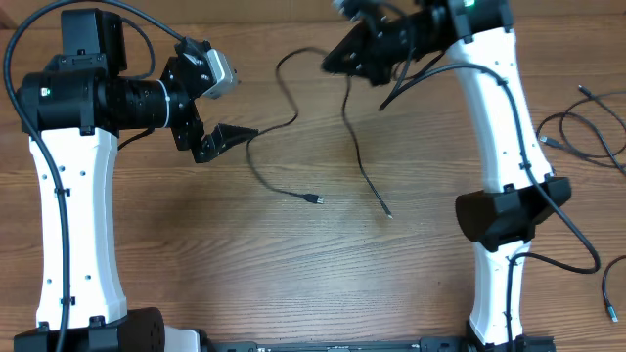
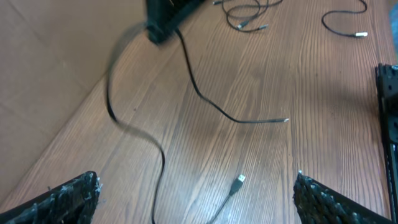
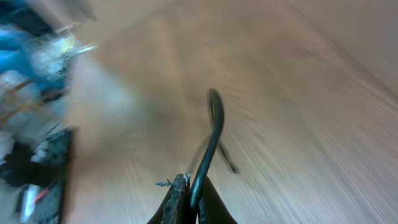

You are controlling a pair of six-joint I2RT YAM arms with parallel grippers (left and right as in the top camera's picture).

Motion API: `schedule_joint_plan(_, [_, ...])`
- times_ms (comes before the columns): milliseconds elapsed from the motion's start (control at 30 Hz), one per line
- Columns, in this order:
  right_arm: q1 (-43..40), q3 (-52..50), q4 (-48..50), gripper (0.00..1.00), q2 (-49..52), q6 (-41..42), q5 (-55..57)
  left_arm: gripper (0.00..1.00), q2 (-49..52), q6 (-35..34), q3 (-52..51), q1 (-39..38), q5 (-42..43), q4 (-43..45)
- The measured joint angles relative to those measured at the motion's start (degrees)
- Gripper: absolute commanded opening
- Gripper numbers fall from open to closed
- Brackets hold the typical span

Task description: Untangle cables

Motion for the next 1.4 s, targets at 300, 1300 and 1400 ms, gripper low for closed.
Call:
schedule_joint_plan(300, [-18.51, -0.13, 20.11, 0.04, 0.0, 27.3, 17.81, 1.0, 0.0, 0.0, 0.0, 0.0, -11.41, -0.02])
schedule_joint_plan(1300, [-54.25, -0.15, 19.45, 0.06, 0.02, 51.82, 41.9, 1.0, 0.0, -0.04, 0.0, 0.02, -33.75, -0.02])
schedule_joint_plan(1400, [-54.51, -0.15, 19.45, 0.06, 0.02, 51.95, 45.59, 1.0, 0.0, -0.04, 0.0, 0.02, -33.75, -0.02])
